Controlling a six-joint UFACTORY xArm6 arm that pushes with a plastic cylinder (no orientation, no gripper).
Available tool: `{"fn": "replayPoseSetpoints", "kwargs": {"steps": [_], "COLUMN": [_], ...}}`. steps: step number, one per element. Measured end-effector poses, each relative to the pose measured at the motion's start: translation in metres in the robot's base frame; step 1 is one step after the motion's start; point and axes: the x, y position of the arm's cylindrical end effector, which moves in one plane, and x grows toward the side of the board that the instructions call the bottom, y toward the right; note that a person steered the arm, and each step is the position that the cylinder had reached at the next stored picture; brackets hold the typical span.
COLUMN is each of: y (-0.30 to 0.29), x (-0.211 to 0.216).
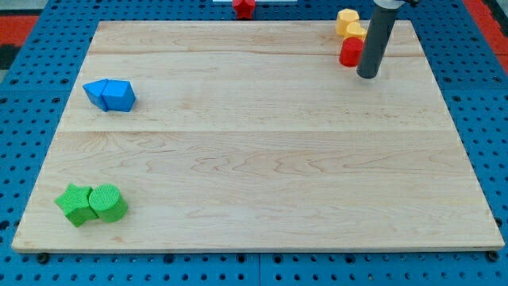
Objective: Point your arm at top right
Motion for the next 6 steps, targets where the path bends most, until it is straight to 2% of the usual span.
{"fn": "replayPoseSetpoints", "kwargs": {"steps": [2, 4, 5, 6], "y": [0.019, 0.084, 0.079, 0.048], "x": [0.0, -0.088, -0.137, -0.135]}}
